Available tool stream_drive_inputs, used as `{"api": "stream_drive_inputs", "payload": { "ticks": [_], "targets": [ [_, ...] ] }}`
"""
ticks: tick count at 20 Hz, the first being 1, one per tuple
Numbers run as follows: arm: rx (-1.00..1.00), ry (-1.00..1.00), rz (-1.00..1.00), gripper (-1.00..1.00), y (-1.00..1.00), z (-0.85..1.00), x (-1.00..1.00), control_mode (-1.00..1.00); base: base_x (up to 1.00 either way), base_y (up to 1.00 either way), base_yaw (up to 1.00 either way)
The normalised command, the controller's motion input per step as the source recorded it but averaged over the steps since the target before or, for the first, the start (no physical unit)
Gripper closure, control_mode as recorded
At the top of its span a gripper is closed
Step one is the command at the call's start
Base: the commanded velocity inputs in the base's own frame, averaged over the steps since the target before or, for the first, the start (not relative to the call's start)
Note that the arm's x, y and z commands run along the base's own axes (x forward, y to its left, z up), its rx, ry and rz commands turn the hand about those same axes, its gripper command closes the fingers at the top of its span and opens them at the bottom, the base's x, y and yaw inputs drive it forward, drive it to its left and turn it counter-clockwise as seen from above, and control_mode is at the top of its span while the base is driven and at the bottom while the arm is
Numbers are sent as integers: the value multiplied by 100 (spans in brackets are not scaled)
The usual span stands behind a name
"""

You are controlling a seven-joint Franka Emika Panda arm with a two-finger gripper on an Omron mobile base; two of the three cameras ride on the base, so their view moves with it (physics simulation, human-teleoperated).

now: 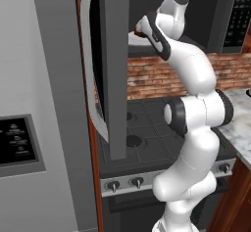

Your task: Pick the steak from the counter and place it in the microwave.

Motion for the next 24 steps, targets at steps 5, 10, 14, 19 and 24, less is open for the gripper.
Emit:
{"api": "stream_drive_inputs", "payload": {
  "ticks": [5, 10, 14, 19, 24],
  "targets": [
    [0, -3, 0, -100, 0, 1, -88, -100, 0, 0, 0],
    [0, -17, 0, -100, 8, -7, -100, -100, 0, 0, 0],
    [0, -23, 0, -100, 17, -6, -100, -100, 0, 0, 0],
    [0, -19, -1, -100, 1, -24, -100, -100, 0, 0, 0],
    [0, -3, -5, -100, 0, -39, -100, -100, 0, 0, 0]
  ]
}}
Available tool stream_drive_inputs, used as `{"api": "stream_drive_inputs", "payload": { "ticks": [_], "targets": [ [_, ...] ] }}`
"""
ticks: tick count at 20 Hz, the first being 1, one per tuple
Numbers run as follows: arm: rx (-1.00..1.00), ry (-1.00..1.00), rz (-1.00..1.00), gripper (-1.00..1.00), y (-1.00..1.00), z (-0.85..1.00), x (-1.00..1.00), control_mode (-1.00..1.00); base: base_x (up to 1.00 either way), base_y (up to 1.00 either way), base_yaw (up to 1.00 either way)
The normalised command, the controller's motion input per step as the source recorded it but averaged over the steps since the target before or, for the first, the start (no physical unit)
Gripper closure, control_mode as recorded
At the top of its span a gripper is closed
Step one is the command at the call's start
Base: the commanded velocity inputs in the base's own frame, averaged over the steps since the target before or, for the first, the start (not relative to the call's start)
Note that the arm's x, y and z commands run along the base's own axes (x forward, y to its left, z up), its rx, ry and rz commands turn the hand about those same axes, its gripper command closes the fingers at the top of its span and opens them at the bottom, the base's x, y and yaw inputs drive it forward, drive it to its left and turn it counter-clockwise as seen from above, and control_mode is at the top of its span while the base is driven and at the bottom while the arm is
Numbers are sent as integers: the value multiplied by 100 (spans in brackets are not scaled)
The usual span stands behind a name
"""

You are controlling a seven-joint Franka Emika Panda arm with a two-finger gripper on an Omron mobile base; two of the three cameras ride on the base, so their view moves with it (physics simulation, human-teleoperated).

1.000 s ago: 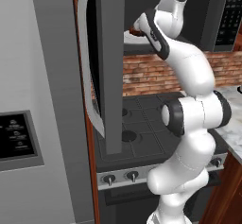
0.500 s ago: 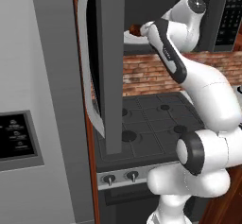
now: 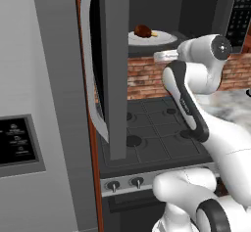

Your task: Pick the steak from the counter and place it in the microwave.

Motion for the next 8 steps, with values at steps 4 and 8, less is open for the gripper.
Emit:
{"api": "stream_drive_inputs", "payload": {
  "ticks": [4, 8],
  "targets": [
    [0, 6, -8, -100, 0, -31, -100, -100, 0, 0, 0],
    [0, 18, -9, -100, 0, -23, -100, -100, 0, 0, 0]
  ]
}}
